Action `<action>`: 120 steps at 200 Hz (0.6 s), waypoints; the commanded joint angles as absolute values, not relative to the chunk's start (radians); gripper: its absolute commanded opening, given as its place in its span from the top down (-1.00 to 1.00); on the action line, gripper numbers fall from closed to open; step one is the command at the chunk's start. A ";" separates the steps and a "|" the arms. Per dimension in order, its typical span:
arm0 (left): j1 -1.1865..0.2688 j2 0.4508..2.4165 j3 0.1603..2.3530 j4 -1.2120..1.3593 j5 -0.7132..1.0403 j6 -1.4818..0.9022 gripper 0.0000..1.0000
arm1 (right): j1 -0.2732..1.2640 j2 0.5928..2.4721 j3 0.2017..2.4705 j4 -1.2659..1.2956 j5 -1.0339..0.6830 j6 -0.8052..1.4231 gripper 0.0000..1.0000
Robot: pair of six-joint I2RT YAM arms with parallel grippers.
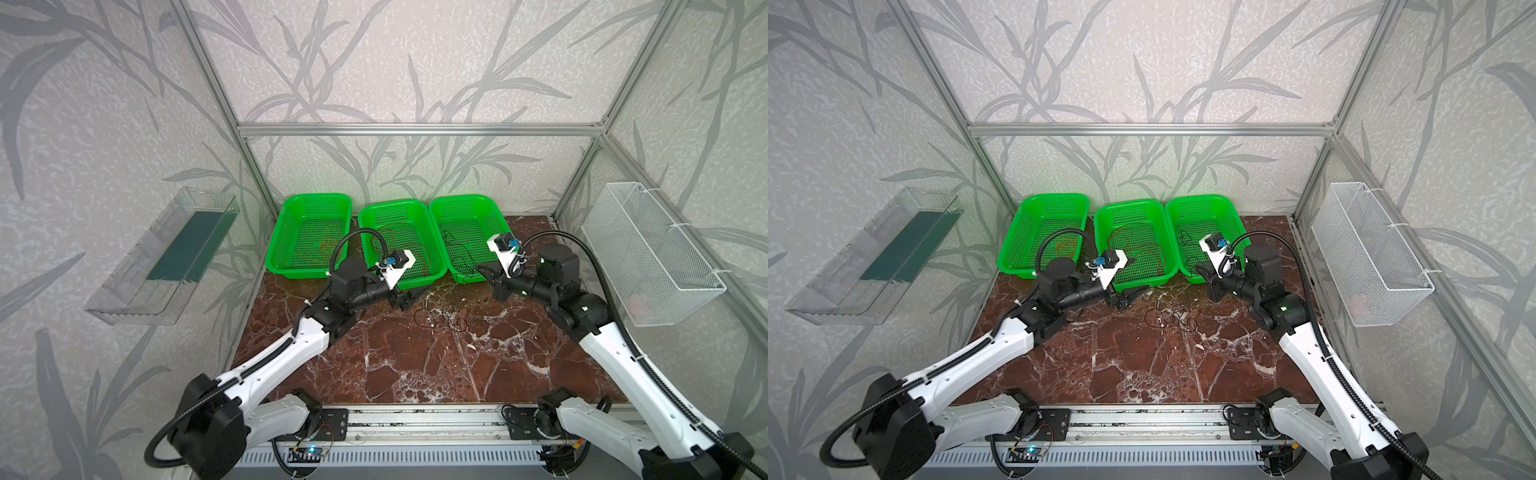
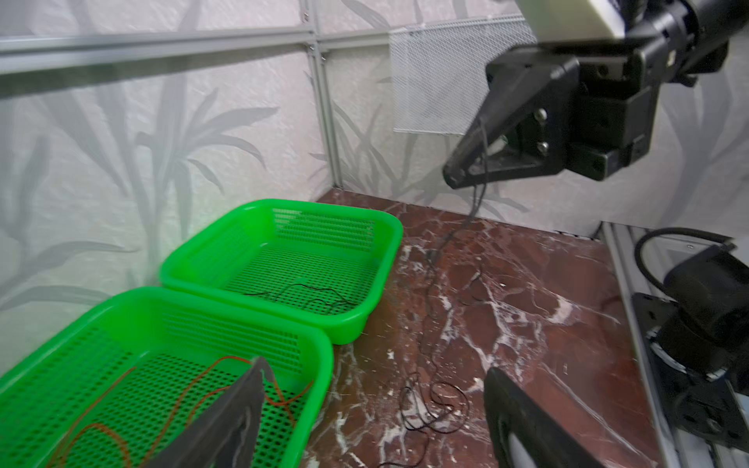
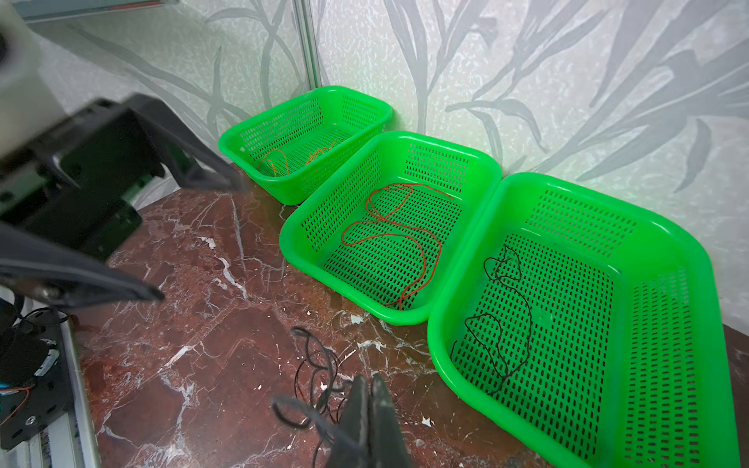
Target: Untangle the cables
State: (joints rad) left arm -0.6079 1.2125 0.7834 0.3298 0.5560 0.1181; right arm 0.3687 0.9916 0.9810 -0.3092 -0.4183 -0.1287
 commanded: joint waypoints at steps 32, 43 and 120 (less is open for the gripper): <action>-0.692 1.387 0.820 0.607 0.638 -0.033 -0.66 | 0.400 0.980 1.013 -0.266 -0.391 -0.135 1.00; -0.705 1.414 0.832 0.614 0.650 -0.037 -0.62 | 0.403 0.979 1.012 -0.268 -0.388 -0.138 1.00; -0.739 1.588 0.919 0.683 0.633 -0.077 -0.37 | 0.408 0.968 1.008 -0.260 -0.384 -0.148 1.00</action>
